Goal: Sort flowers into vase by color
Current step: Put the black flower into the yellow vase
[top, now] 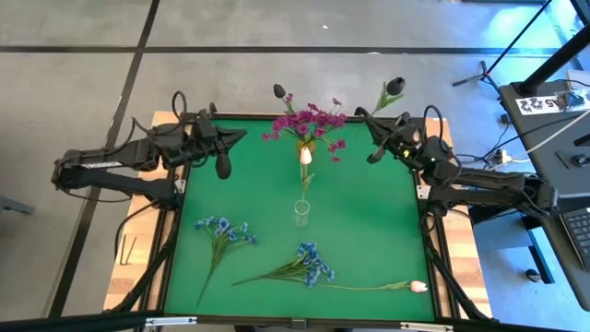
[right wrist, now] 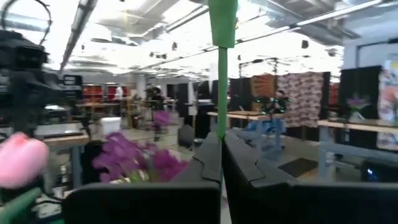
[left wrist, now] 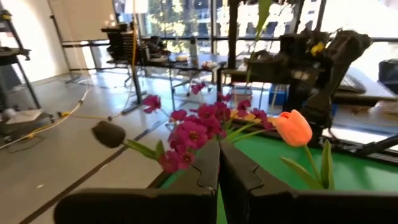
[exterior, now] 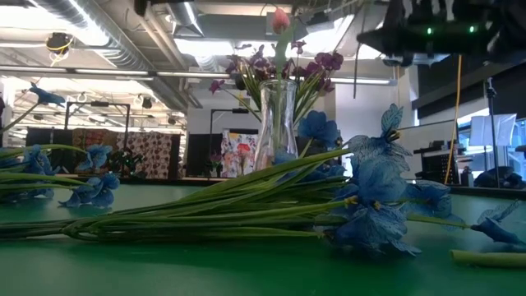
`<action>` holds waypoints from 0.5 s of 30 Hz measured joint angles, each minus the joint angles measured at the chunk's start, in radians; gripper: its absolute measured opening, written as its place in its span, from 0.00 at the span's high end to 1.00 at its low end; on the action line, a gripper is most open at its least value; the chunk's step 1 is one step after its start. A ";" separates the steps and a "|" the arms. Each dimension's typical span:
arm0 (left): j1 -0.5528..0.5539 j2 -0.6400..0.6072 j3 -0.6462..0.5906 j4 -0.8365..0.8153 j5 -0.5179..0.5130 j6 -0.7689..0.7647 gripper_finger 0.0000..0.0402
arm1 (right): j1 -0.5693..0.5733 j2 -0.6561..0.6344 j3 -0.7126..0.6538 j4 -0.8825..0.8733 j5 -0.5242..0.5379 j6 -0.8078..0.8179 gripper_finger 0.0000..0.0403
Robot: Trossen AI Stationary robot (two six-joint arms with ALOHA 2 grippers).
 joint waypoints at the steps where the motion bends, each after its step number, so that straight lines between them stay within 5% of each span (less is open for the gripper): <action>1: 0.007 0.001 -0.016 0.026 0.014 0.000 1.00 | -0.010 0.013 -0.015 0.025 0.004 0.007 1.00; 15: 0.035 0.008 -0.108 0.145 0.068 -0.042 1.00 | -0.117 0.400 -0.032 0.406 -0.113 0.131 1.00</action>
